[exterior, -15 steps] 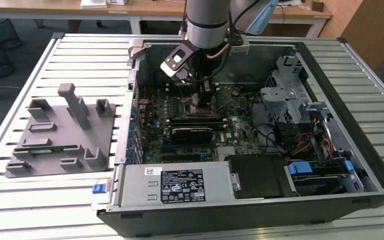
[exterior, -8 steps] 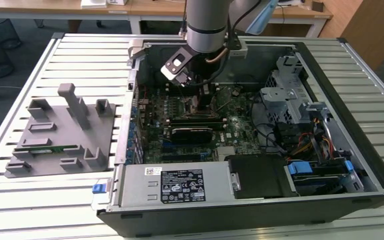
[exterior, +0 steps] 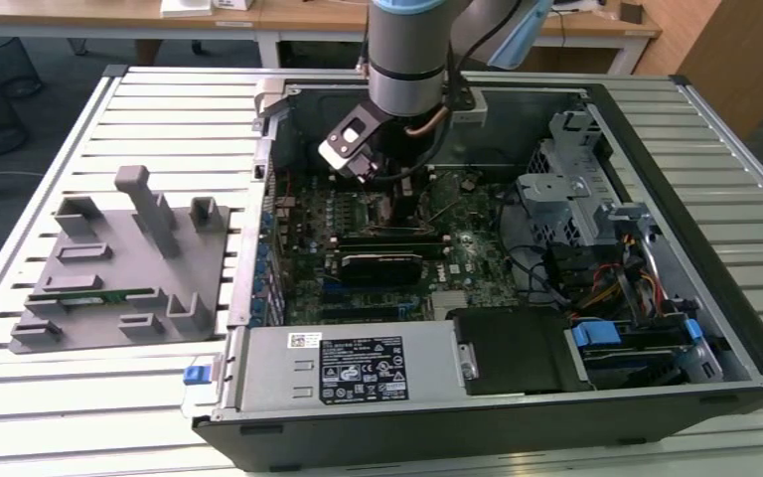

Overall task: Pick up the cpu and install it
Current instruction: 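Place the cpu into insertion slot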

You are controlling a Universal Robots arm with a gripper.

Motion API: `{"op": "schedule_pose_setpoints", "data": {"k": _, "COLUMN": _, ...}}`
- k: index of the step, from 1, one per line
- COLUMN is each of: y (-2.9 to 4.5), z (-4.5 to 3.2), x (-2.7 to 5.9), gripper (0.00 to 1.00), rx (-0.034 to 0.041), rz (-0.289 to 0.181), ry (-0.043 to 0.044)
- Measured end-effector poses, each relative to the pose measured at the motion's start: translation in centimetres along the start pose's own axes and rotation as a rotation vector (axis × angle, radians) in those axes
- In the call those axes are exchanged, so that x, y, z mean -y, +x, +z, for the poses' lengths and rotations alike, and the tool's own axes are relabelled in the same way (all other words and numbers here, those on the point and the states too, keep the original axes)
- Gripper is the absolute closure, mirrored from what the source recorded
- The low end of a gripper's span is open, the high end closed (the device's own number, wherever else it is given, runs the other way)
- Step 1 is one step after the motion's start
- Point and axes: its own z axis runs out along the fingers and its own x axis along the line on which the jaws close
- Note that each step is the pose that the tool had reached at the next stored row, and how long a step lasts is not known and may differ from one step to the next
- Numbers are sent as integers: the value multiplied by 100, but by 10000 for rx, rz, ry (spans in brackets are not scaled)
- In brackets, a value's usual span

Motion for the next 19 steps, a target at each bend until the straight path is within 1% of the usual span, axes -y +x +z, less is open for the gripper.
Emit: {"op": "schedule_pose_setpoints", "data": {"k": 19, "y": 34, "z": 113, "x": 9, "gripper": 47, "rx": 8, "rz": 56, "ry": 3}}
